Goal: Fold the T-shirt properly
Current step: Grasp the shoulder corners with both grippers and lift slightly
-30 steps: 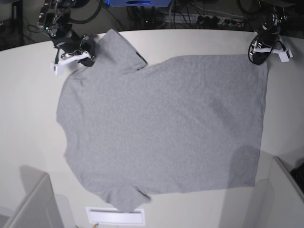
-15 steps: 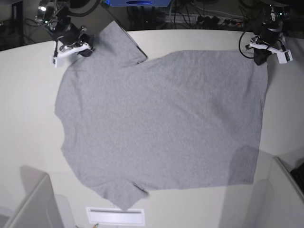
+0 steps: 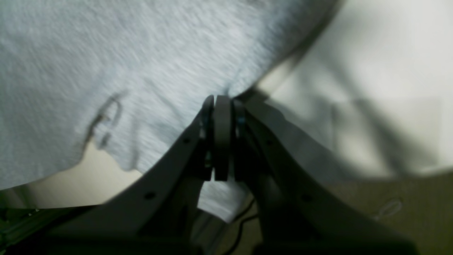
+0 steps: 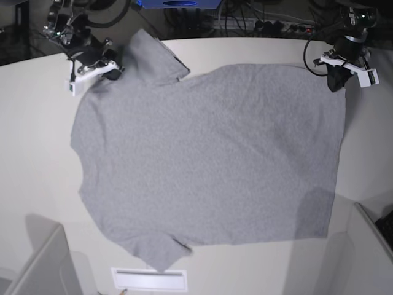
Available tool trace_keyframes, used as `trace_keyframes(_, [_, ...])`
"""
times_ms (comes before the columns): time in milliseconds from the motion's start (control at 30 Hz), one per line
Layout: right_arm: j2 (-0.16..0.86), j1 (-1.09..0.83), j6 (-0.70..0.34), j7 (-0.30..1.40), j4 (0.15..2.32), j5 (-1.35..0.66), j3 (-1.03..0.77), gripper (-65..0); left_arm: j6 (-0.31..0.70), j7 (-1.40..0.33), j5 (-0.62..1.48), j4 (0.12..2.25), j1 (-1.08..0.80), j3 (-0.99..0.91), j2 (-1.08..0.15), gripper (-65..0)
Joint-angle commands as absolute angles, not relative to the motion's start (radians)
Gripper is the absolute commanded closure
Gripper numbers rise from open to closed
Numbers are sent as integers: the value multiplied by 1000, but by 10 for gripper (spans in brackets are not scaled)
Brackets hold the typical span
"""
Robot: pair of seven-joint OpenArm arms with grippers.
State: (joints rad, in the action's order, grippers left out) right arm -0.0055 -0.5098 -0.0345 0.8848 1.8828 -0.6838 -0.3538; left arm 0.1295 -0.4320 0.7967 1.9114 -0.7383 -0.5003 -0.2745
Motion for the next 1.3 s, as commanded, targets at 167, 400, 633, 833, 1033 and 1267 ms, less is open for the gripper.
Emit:
trace_keyframes(167, [1, -479, -36, 926, 1991, -691, -357, 0, 134, -495, 809, 1945, -719, -510, -285, 0])
trace_keyframes(400, [-4, -427, -35, 992, 1997, -697, -361, 0, 134, -541, 809, 1980, -685, -512, -263, 0])
trace_keyframes(633, [-4, -344, -35, 1041, 1995, -694, -364, 0, 131, -542, 811, 1983, -641, -512, -242, 0])
trace_keyframes(833, [-4, -257, 4, 1052, 1980, -690, -360, 0, 131, -544, 808, 1974, -573, -532, -216, 0])
trace_keyframes(1033, [1, -180, 31, 1052, 1920, -690, -357, 0, 99, -544, 809, 1951, -521, -532, -209, 0])
trace_keyframes(1267, [1, -139, 31, 1052, 1902, -690, -357, 0, 31, -544, 811, 1949, -483, -532, -213, 0])
